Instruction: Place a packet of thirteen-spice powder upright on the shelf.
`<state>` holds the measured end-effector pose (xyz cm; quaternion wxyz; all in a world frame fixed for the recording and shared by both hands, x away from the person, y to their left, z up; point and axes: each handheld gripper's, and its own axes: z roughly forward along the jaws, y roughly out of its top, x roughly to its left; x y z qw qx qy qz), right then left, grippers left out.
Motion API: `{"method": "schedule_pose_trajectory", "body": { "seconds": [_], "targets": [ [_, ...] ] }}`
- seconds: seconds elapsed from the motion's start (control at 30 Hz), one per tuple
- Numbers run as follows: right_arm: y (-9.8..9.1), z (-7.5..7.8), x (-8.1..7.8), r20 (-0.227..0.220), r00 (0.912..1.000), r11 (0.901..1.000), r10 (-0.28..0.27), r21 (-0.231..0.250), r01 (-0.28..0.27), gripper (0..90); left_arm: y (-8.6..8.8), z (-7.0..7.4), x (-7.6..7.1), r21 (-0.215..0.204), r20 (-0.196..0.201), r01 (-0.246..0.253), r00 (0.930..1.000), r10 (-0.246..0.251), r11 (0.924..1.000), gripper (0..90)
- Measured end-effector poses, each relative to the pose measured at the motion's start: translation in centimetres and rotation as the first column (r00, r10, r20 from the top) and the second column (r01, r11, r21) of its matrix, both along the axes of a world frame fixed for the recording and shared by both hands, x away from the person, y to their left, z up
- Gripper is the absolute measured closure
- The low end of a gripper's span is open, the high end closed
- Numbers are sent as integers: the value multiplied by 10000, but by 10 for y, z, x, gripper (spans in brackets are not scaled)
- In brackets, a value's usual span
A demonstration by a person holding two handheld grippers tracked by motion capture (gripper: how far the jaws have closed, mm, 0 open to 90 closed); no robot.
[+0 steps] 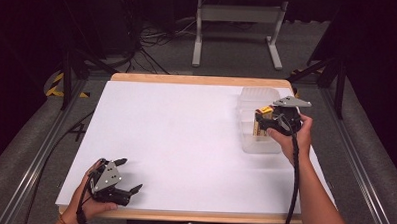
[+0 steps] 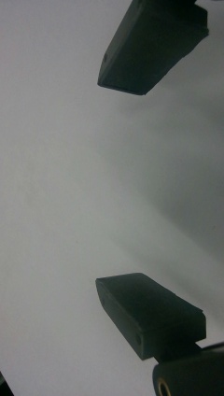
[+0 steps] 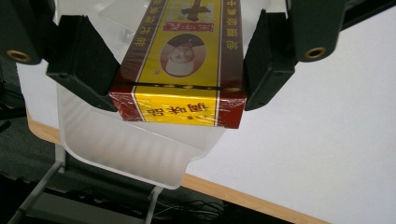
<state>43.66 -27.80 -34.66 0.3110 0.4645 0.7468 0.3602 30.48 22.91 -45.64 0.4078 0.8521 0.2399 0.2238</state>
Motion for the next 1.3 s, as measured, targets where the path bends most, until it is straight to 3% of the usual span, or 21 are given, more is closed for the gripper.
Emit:
{"method": "schedule_pose_trajectory", "body": {
  "seconds": [0.27, 1.3],
  "targets": [
    [2, -5, -5, -44, 10000, 9991, -22, -434, 20, 307, 0, 0, 0, -4, 10, 9, 10000, -9, 10000, 64],
    [-13, -16, -18, -36, 10000, 10000, 20, -75, -20, 298, 0, 0, 0, 34, 29, 23, 10000, -23, 10000, 65]
  ]
}}
